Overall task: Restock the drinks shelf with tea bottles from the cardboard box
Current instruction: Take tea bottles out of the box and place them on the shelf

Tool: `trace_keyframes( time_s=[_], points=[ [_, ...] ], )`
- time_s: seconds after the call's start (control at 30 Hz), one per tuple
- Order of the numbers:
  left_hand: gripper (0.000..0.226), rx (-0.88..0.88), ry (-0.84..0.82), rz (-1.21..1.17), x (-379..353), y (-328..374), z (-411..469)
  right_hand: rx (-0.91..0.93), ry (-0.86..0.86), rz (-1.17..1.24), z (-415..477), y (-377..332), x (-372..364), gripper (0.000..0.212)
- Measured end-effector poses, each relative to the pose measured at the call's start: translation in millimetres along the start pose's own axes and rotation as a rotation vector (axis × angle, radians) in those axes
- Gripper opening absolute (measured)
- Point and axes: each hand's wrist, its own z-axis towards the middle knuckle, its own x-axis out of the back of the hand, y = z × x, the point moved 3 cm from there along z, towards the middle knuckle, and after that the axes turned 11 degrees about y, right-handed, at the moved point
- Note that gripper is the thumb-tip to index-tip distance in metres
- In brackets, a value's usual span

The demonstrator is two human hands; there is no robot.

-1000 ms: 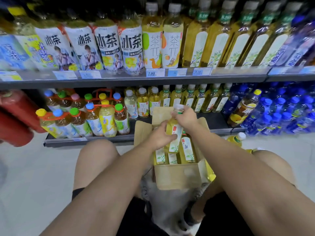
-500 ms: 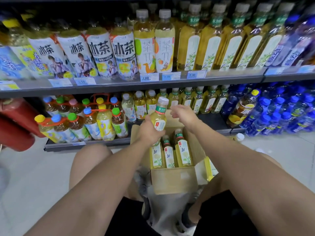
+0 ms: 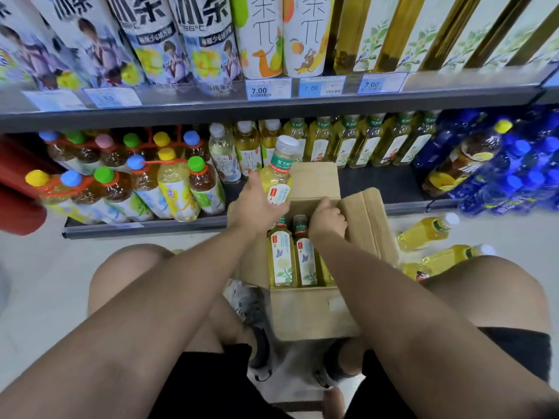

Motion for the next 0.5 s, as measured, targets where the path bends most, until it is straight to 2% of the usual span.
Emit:
trace_keyframes(
  time_s=[0.1,0.27,0.37,0.43,0.5],
  points=[
    [0.086,0.001,-0.011,-0.015,0,-1,0,-0.066,-0.027,0.036,-1,0,-6,0.036],
    [0.078,-0.035,-0.02,-0.008,12,4,-6,-0.179,-0.11,0.216,-4,-3,12,0.058],
    [0.076,-0.051,0.005,-0.027,29,17,-12,-0.132,-0.045,0.332,-10,2,46,0.049],
    [0.076,-0.05,0.033,-0.115,43,32,-18,-0.079,0.036,0.389,-16,6,71,0.04],
    [0.073,-0.066,0.069,-0.218,61,51,-25,-0.036,0.122,0.481,-26,5,101,0.04]
  ],
)
